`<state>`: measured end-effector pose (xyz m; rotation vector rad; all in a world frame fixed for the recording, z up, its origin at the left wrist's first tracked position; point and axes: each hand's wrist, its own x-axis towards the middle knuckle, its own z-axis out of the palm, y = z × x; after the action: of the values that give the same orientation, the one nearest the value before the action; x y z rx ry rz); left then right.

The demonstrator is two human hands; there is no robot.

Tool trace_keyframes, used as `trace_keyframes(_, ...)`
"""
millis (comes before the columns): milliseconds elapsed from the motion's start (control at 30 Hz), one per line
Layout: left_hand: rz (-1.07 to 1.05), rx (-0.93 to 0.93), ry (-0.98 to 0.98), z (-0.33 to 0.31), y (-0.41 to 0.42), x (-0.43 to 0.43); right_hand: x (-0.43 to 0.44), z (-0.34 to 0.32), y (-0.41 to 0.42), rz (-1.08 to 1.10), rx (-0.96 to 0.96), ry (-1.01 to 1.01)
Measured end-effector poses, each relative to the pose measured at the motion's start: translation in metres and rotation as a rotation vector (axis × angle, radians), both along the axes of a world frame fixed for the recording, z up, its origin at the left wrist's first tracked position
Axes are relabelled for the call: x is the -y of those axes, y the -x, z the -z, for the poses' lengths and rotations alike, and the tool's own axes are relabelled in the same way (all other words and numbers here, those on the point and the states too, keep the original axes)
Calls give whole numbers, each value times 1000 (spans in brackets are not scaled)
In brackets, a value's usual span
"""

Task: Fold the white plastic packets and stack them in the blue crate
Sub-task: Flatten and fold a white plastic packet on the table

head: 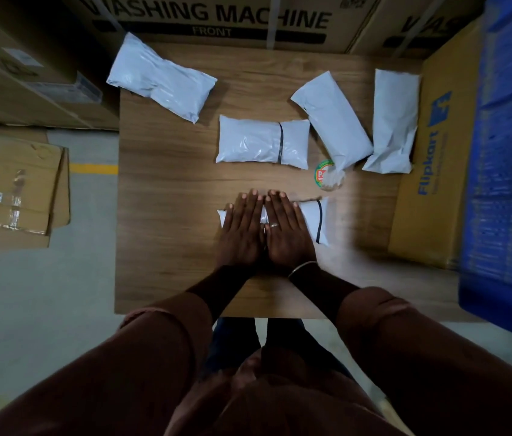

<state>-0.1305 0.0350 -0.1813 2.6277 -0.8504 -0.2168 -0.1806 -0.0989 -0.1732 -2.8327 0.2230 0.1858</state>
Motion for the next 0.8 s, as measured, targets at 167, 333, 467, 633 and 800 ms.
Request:
trace_keyframes(167, 2, -27, 51, 5, -3, -3, -1, 7, 0, 22, 19, -19)
trace_keyframes(333, 14, -40, 29, 8, -4, -2, 0, 15, -3, 10, 16, -14)
trace_keyframes(467, 20, -28, 7, 11, -5, 1, 1, 19, -3, -3, 9, -12)
trace_keyframes(633, 32, -32, -4, 9, -6, 1, 2, 18, -3, -8, 21, -36)
trace_keyframes(800, -22, -31, 16, 2, -4, 6, 6, 7, -5, -11, 14, -108)
